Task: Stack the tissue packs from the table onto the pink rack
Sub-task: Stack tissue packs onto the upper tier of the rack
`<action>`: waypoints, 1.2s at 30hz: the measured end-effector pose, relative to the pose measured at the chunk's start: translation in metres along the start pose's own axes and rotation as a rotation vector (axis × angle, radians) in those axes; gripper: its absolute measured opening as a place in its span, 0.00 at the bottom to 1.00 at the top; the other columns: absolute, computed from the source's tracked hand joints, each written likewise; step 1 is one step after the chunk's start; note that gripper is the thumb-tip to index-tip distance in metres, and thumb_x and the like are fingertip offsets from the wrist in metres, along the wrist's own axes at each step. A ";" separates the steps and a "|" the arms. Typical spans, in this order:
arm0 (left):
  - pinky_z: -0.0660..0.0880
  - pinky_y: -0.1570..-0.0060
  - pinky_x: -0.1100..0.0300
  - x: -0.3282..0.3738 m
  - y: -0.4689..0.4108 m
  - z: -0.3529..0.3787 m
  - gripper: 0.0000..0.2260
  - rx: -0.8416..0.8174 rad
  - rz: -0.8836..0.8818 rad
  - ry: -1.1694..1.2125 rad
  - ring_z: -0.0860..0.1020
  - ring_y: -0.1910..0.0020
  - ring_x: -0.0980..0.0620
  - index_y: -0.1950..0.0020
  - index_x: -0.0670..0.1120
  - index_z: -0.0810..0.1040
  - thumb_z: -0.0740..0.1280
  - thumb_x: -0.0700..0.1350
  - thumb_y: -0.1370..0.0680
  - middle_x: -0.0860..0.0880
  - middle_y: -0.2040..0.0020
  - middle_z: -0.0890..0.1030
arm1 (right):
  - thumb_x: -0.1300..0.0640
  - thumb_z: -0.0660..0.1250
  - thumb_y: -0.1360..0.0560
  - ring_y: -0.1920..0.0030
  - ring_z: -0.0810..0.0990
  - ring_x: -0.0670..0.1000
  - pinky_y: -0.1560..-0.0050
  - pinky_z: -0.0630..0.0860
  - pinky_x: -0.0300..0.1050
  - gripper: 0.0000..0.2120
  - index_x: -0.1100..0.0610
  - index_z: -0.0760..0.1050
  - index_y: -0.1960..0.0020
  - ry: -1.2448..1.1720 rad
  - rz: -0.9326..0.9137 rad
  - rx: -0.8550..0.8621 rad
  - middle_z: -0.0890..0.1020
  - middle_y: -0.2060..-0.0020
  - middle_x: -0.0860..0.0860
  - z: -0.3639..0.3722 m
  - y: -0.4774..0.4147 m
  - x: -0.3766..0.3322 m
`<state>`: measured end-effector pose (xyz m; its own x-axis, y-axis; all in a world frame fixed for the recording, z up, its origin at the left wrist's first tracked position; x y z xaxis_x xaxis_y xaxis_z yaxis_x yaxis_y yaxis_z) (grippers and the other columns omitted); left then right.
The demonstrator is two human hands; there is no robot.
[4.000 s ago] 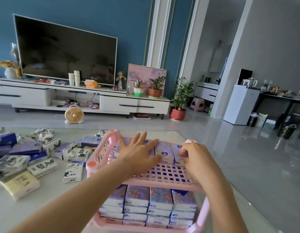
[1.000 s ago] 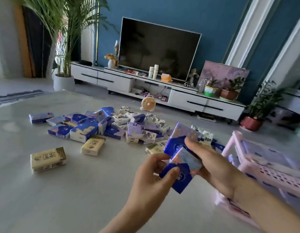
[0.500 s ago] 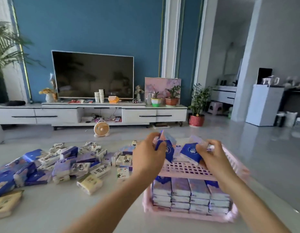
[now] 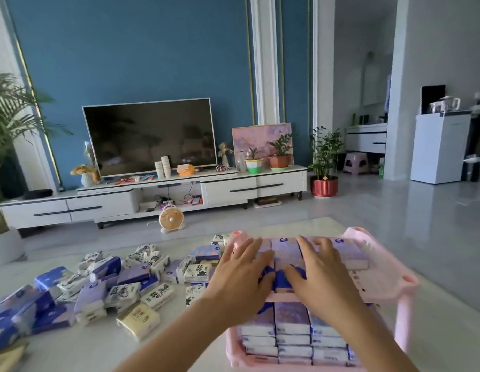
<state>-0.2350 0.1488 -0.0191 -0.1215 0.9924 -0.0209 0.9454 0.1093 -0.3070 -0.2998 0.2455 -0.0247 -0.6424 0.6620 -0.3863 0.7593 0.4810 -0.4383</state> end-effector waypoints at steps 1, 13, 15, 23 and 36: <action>0.47 0.28 0.56 0.000 -0.001 0.002 0.22 -0.049 0.014 0.015 0.53 0.26 0.53 0.26 0.53 0.56 0.51 0.54 0.19 0.52 0.25 0.56 | 0.44 0.57 0.22 0.33 0.62 0.52 0.36 0.65 0.43 0.26 0.50 0.57 0.27 -0.033 -0.031 -0.044 0.61 0.33 0.51 0.003 -0.001 -0.002; 0.59 0.33 0.57 0.001 0.001 0.018 0.22 -0.254 0.004 0.069 0.60 0.28 0.51 0.29 0.51 0.61 0.48 0.58 0.19 0.54 0.30 0.65 | 0.45 0.52 0.20 0.41 0.66 0.50 0.40 0.63 0.41 0.19 0.51 0.73 0.37 -0.007 -0.208 -0.092 0.70 0.41 0.48 0.006 0.012 -0.012; 0.66 0.52 0.58 0.002 0.000 0.017 0.14 -0.236 0.009 0.022 0.72 0.46 0.50 0.47 0.51 0.66 0.47 0.58 0.20 0.54 0.51 0.70 | 0.46 0.52 0.20 0.42 0.67 0.49 0.40 0.63 0.40 0.18 0.51 0.73 0.38 -0.020 -0.213 -0.074 0.71 0.42 0.47 0.004 0.013 -0.012; 0.48 0.27 0.52 0.001 0.002 0.023 0.27 -0.254 0.035 -0.091 0.53 0.26 0.50 0.25 0.46 0.53 0.43 0.59 0.20 0.49 0.25 0.56 | 0.49 0.57 0.21 0.44 0.70 0.46 0.42 0.66 0.40 0.14 0.52 0.75 0.42 -0.133 -0.222 -0.058 0.74 0.46 0.46 -0.001 0.014 -0.011; 0.41 0.29 0.41 -0.015 -0.012 0.012 0.26 -0.192 -0.087 -0.045 0.64 0.31 0.50 0.33 0.49 0.69 0.45 0.62 0.21 0.49 0.35 0.72 | 0.52 0.54 0.20 0.42 0.72 0.44 0.44 0.66 0.34 0.16 0.49 0.75 0.37 -0.107 -0.264 -0.076 0.77 0.42 0.44 -0.005 0.026 -0.016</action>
<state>-0.2484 0.1319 -0.0260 -0.2140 0.9758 -0.0457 0.9706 0.2071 -0.1225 -0.2689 0.2498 -0.0261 -0.8229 0.4460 -0.3520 0.5677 0.6730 -0.4741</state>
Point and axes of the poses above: each hand's wrist, its own y-axis away from the middle knuckle, its own z-axis out of the palm, x = y × z, the point moved 9 cm from there along -y, towards the middle knuckle
